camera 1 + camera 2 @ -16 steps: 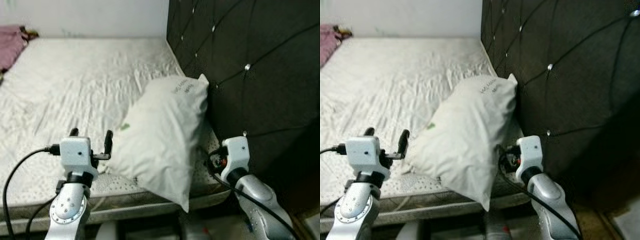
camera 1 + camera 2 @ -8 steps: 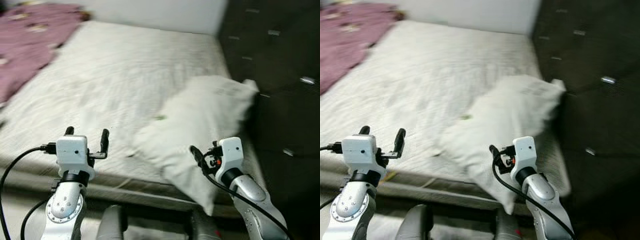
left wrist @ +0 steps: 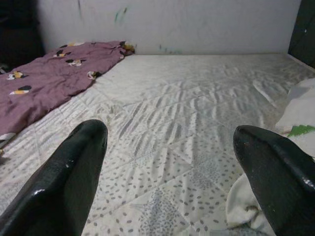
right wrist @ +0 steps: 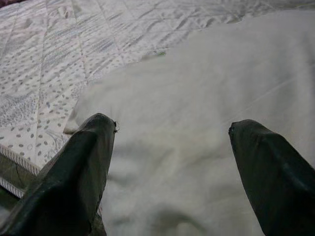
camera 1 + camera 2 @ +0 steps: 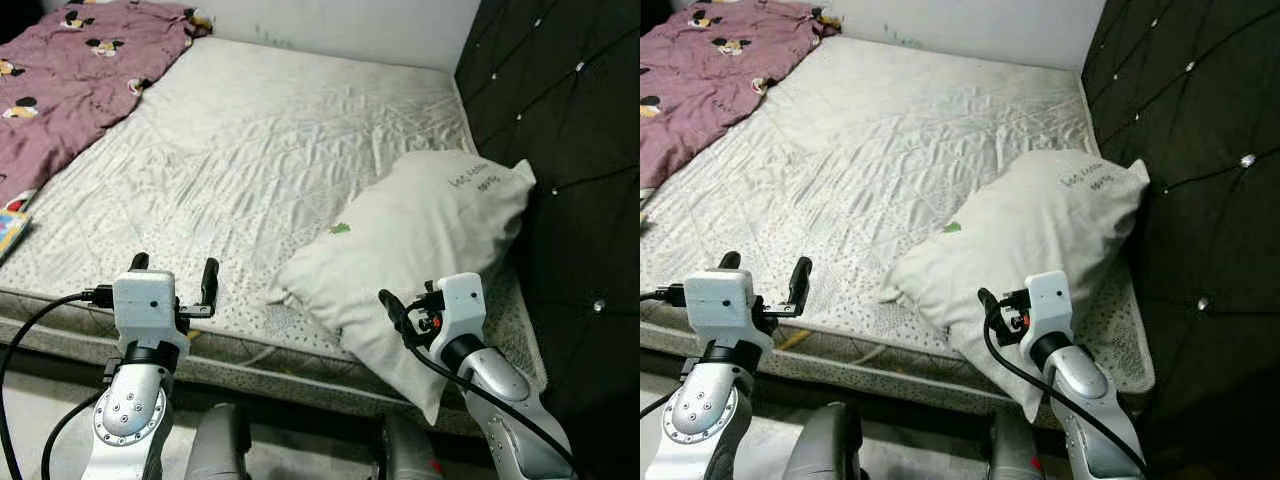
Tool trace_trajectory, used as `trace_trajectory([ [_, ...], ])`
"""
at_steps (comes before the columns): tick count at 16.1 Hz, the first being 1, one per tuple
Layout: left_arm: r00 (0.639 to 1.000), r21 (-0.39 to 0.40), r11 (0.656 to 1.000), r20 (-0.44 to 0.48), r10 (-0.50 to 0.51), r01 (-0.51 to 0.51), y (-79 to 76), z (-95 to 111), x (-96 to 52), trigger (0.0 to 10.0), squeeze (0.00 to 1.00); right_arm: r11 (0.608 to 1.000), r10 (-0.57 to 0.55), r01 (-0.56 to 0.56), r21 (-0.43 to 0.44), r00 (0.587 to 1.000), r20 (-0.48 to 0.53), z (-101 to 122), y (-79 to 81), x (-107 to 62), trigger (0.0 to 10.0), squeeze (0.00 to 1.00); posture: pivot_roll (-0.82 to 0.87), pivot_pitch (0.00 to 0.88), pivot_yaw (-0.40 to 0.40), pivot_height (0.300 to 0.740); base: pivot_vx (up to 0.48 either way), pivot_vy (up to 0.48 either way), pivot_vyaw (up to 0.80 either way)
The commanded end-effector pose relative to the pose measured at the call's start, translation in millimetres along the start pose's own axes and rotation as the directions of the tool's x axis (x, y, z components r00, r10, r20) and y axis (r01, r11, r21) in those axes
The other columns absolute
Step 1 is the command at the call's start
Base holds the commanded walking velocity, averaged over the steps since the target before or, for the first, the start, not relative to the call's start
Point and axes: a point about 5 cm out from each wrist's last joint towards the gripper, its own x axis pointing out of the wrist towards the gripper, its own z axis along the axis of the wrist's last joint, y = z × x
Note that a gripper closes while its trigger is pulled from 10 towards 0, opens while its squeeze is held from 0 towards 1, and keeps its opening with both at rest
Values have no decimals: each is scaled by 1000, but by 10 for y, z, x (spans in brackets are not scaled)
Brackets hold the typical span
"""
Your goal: Clean up the room
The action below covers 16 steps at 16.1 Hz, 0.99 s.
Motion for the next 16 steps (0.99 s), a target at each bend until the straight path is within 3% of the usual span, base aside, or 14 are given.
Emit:
trace_trajectory([
  [1,1000,2,1000,-16,-3,3,-14,-30,4,10000,0,1000,-14,14,2,1000,-11,-28,-32,-16,10000,0,-73,84,-59,560,0,0,0],
  [6,1000,4,1000,-21,-4,4,-13,-27,-1,10000,0,998,40,-43,-34,996,-77,-51,11,9,10000,0,-71,90,-59,560,0,0,0],
  [12,1000,3,1000,-26,-4,4,-13,-25,-5,10000,0,997,-63,57,-45,986,-156,16,-23,115,10000,0,-65,96,-60,560,0,0,0],
  [16,1000,0,1000,-29,-11,11,-34,-20,-9,10000,0,978,-206,198,-59,959,-196,22,-39,251,10000,0,-58,103,-61,560,0,0,0],
])
